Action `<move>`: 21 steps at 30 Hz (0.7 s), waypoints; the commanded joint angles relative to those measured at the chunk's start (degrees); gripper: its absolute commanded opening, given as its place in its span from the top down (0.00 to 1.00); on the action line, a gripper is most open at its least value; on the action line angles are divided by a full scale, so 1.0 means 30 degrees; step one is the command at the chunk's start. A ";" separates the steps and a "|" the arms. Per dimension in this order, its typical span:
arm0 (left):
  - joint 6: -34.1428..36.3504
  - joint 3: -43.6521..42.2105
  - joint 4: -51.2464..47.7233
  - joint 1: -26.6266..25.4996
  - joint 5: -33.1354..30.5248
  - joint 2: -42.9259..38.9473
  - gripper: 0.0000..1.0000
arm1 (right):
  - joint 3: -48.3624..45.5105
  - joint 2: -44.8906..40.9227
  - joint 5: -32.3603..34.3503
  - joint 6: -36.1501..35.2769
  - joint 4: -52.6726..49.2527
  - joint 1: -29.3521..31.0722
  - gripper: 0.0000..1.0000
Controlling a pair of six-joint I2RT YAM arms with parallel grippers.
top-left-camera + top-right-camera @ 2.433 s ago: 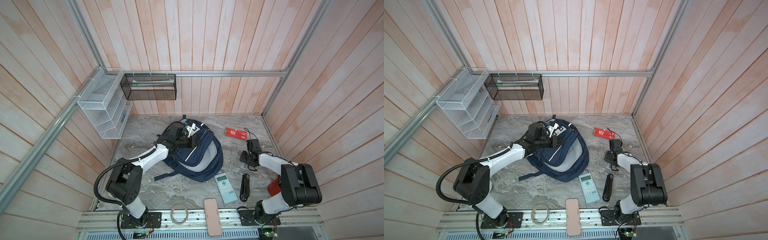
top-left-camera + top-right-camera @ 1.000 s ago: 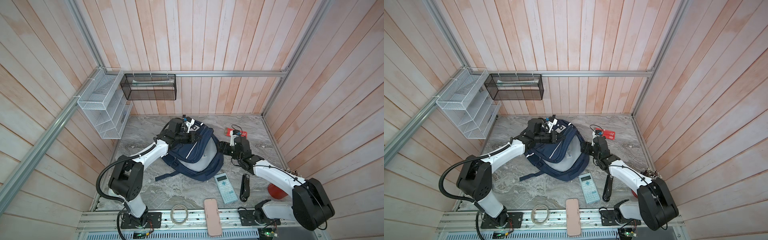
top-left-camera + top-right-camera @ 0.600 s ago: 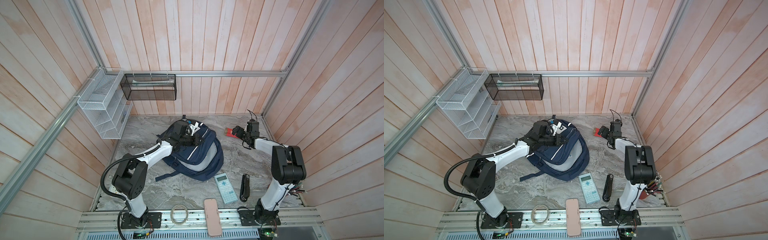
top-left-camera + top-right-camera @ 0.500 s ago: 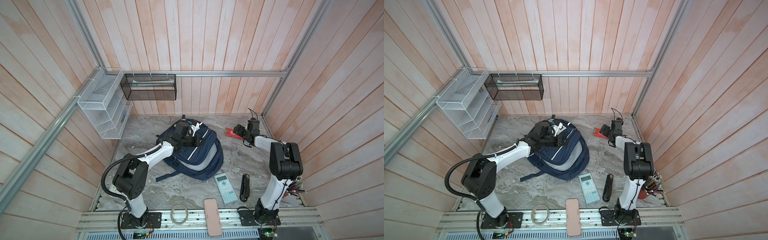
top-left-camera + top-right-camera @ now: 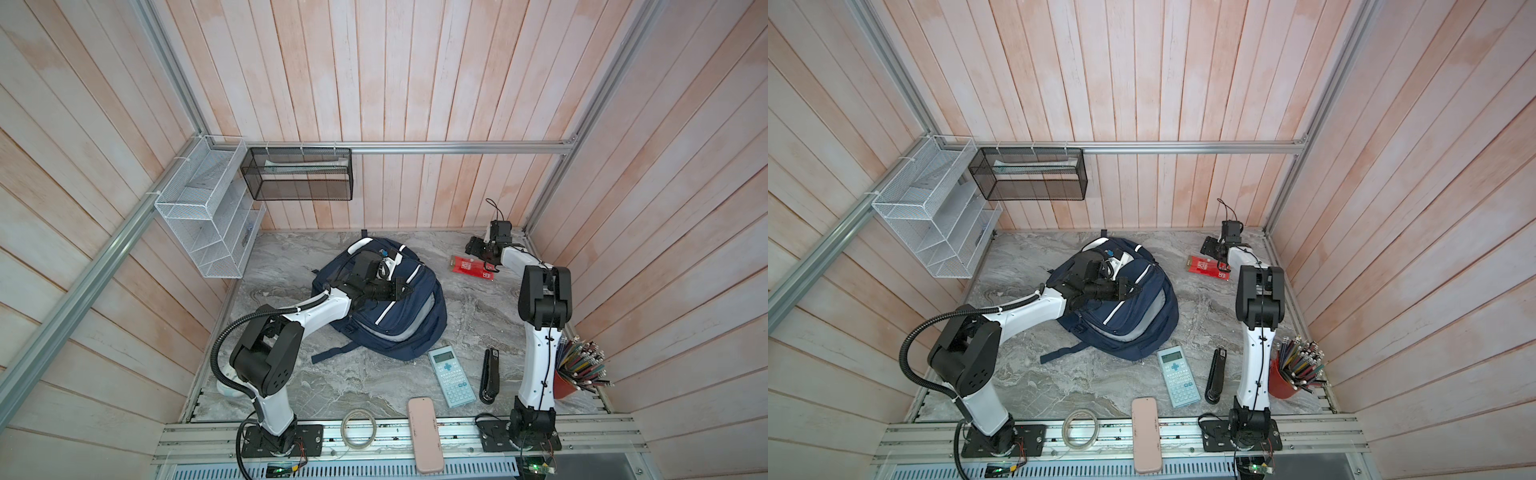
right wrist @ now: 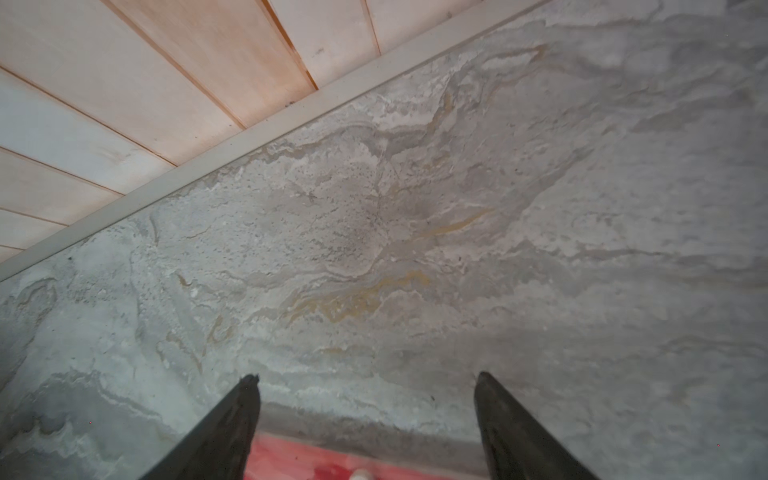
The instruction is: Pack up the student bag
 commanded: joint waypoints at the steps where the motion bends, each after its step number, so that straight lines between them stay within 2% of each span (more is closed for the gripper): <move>1: -0.0138 -0.0535 -0.0124 0.0140 -0.0333 -0.0354 1.00 | 0.0326 0.0508 -0.1424 -0.0074 -0.2526 -0.0085 0.20; 5: -0.0109 -0.0552 -0.0140 0.0165 -0.0224 -0.0380 1.00 | -0.0972 -0.0330 -0.1127 -0.0438 -0.2933 -0.0020 0.21; 12: -0.0141 -0.0703 0.0003 0.0152 -0.0148 -0.0593 1.00 | -0.5632 -0.3739 -0.0603 -0.1377 -0.3784 0.0645 0.24; 18: 0.0632 -0.0246 -0.1368 0.0018 -0.1754 -0.1114 0.99 | -1.0207 -0.7167 -0.0461 -0.1157 -0.3017 0.1040 0.27; 20: 0.0902 0.0240 -0.2017 -0.0080 -0.2673 -0.1311 0.89 | -1.1200 -0.7972 -0.0094 -0.1046 -0.2149 0.0870 0.27; 21: 0.1074 0.0689 -0.2387 -0.0189 -0.3297 -0.1387 0.76 | -1.1390 -0.8232 -0.0002 -0.0930 -0.2003 0.0625 0.27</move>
